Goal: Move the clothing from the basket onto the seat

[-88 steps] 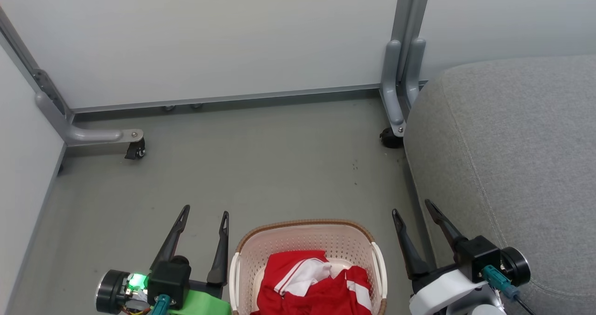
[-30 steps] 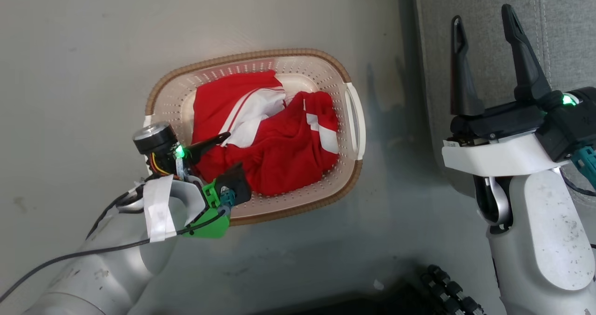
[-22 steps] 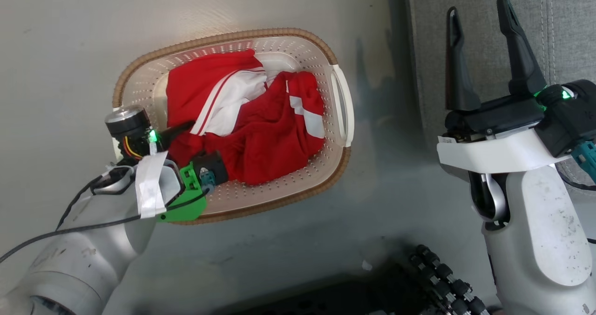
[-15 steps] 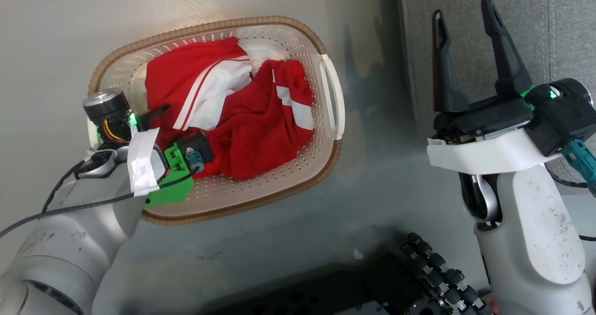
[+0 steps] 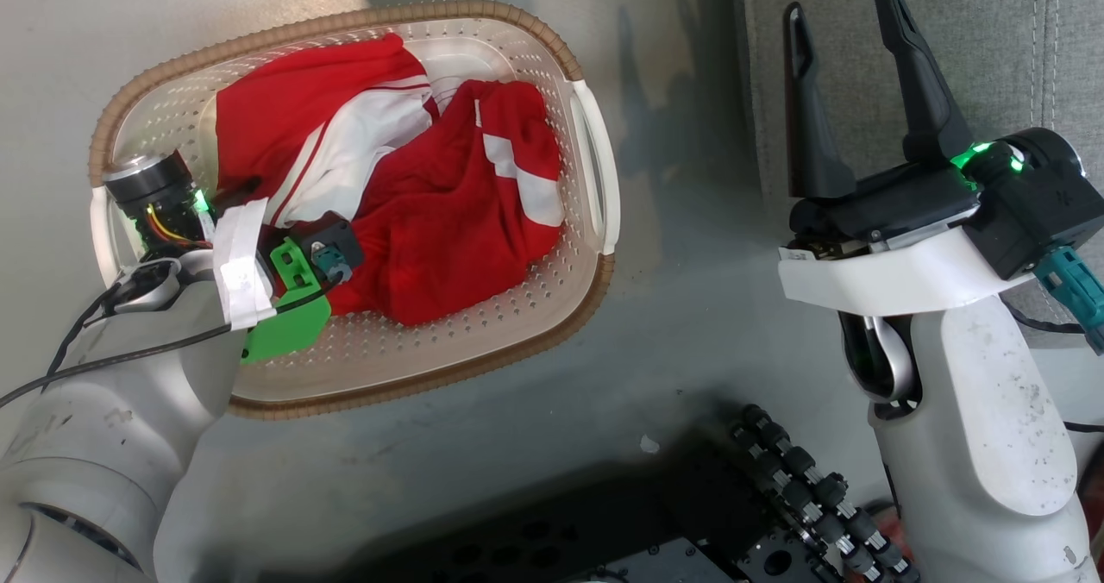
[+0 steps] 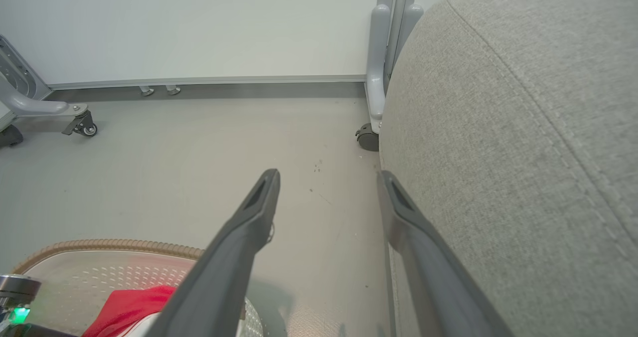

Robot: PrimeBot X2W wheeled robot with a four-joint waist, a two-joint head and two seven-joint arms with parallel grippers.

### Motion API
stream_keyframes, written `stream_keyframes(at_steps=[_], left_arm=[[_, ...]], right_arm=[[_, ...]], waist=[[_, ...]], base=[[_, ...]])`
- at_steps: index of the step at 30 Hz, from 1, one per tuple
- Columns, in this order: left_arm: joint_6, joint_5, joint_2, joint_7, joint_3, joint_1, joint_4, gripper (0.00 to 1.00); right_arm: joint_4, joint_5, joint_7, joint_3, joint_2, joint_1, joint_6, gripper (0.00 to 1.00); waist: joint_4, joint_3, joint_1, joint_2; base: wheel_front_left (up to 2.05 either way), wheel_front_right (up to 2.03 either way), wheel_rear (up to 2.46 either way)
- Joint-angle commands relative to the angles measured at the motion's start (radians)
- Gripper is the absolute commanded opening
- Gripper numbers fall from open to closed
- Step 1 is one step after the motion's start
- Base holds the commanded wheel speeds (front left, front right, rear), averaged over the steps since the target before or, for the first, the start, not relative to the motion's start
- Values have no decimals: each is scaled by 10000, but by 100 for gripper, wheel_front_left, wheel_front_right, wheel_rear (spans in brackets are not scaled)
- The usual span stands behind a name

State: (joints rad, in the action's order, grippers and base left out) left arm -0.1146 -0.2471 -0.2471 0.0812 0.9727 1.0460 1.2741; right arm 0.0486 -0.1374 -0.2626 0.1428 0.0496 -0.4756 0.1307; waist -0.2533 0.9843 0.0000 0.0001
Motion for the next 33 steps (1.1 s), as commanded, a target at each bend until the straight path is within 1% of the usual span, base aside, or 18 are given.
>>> stream_keyframes(at_steps=[1,2,11,19,26,33], left_arm=[[0,105,61,92,30,185,-11,17],[-4,124,71,107,53,190,1,0],[103,289,304,499,204,216,40,0],[204,532,660,854,230,-152,61,0],[299,1159,1166,1268,-71,-810,66,0],[359,2419,1610,1732,-895,-2106,-267,0]], right_arm=[[-17,-44,-33,30,17,-101,1,100],[-35,-63,-33,47,17,-100,1,100],[-253,-53,-33,106,17,-148,1,100],[-506,-57,-33,188,19,5,1,100],[-809,84,-34,156,22,532,1,100],[-1285,153,-33,343,28,1317,1,100]], waist=[[9,13,0,-1],[14,10,0,-1],[103,-228,0,-1],[126,-1004,0,-1],[303,-2491,0,-1],[631,-4574,0,-1]], base=[[0,0,0],[0,0,0],[0,0,0],[0,0,0],[0,0,0],[0,0,0]])
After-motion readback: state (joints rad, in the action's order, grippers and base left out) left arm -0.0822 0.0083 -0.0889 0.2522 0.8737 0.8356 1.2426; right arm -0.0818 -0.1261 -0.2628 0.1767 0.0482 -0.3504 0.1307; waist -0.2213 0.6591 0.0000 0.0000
